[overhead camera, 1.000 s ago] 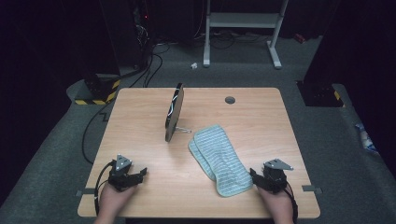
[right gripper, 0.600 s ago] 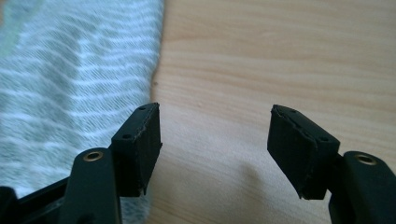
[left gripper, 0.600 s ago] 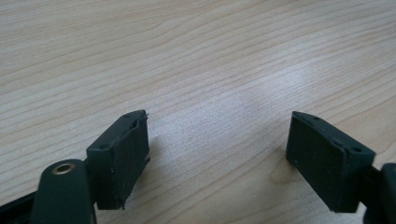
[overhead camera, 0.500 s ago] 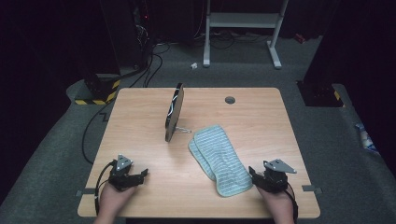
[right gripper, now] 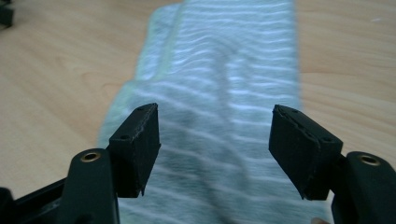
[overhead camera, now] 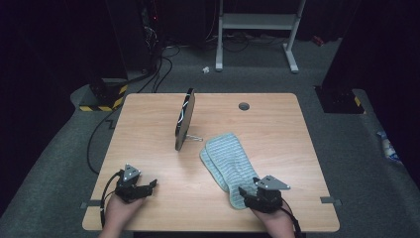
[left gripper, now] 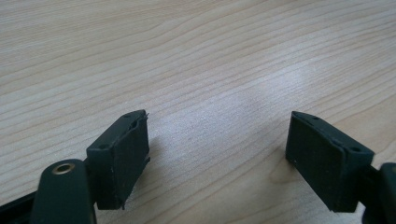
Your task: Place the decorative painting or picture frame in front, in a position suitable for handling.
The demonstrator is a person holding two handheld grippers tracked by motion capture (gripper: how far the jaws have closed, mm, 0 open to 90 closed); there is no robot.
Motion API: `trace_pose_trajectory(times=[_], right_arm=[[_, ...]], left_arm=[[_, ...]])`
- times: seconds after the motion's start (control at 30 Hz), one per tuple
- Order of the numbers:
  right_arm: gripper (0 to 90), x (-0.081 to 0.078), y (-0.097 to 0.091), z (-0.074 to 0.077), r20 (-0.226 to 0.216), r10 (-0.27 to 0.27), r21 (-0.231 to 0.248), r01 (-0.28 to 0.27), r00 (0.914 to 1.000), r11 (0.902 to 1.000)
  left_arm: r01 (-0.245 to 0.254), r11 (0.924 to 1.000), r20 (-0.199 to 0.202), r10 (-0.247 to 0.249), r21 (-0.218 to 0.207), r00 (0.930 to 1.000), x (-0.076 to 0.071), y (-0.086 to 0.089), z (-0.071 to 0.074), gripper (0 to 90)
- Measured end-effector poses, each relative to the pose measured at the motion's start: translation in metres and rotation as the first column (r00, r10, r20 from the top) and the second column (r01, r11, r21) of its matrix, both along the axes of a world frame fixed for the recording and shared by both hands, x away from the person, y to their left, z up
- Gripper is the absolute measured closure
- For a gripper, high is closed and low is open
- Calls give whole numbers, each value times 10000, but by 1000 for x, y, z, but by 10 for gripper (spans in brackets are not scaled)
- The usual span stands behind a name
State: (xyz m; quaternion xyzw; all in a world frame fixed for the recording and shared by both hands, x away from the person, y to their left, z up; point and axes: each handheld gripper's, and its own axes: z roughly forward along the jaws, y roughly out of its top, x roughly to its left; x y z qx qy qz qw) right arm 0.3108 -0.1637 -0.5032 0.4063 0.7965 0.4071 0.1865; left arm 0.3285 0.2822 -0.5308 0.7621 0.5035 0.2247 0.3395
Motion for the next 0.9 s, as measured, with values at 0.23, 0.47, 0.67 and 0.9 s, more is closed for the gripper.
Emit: trace_pose_trajectory(times=[0.23,0.47,0.67,0.9], right_arm=[[377,-1,23,-10,-174,384,-843,-397,9991,9956],[512,5,20,-17,-656,123,-1114,-195,9978,9936],[710,9,8,-17,-608,-173,-963,114,9980,9953],[747,16,-19,-15,-579,-1075,-1059,1010,9925,9892]], left_arm=[[-1,10000,1,1,0,10000,0,0,0,216],[-22,10000,5,22,4,10000,0,0,0,218],[-41,10000,12,41,8,10000,0,0,0,220],[-44,10000,23,44,12,10000,0,0,0,222]])
